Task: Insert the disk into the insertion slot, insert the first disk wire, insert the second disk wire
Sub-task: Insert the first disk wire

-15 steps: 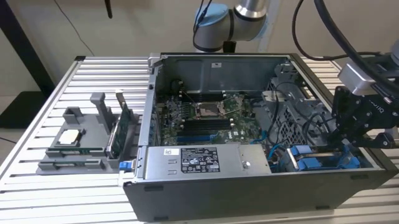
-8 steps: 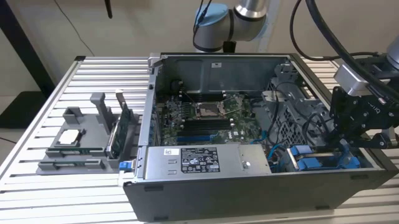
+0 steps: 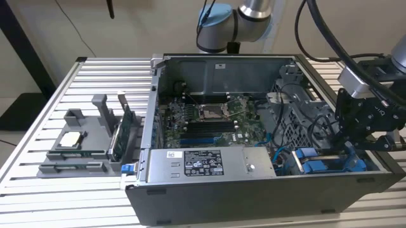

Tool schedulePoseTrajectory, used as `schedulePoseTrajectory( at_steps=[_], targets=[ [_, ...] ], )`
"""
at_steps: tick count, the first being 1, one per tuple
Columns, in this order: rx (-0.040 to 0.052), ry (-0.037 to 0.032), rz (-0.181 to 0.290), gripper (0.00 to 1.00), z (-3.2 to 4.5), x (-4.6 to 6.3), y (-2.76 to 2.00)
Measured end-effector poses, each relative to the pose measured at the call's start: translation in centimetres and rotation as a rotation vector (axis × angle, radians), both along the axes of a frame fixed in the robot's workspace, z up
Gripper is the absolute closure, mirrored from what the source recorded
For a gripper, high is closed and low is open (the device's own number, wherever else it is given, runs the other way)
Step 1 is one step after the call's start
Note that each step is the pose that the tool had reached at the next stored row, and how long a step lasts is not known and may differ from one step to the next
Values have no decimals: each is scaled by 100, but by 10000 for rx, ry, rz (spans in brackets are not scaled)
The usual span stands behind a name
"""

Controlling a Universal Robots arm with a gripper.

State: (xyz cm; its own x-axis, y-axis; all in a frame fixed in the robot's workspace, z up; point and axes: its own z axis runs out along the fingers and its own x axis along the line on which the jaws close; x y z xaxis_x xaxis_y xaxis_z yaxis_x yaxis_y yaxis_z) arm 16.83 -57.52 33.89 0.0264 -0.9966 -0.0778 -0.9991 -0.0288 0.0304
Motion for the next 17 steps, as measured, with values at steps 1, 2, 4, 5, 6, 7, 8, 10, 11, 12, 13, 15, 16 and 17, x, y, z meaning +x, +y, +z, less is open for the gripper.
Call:
schedulePoseTrajectory(
  at_steps=[1,2,4,5,6,7,8,10,11,12,13,15,16,17],
  targets=[
    [3,-9,-21,81,-14,0,0],
    [2,-14,-38,81,-27,0,0],
    [3,-20,-83,80,-58,0,0],
    [1,-22,-86,74,-58,0,0],
    [1,-22,-87,74,-59,0,0],
    [1,-22,-87,74,-59,0,0],
    [2,-22,-87,74,-60,0,0],
    [4,-22,-87,74,-55,0,0],
    [8,-22,-88,74,-44,0,0],
    [8,-21,-87,74,-18,0,0],
    [2,-22,-87,74,50,0,0],
    [2,-22,-87,74,137,0,0],
    [1,-22,-88,74,167,0,0],
    [0,-22,-88,74,230,0,4]
  ],
)
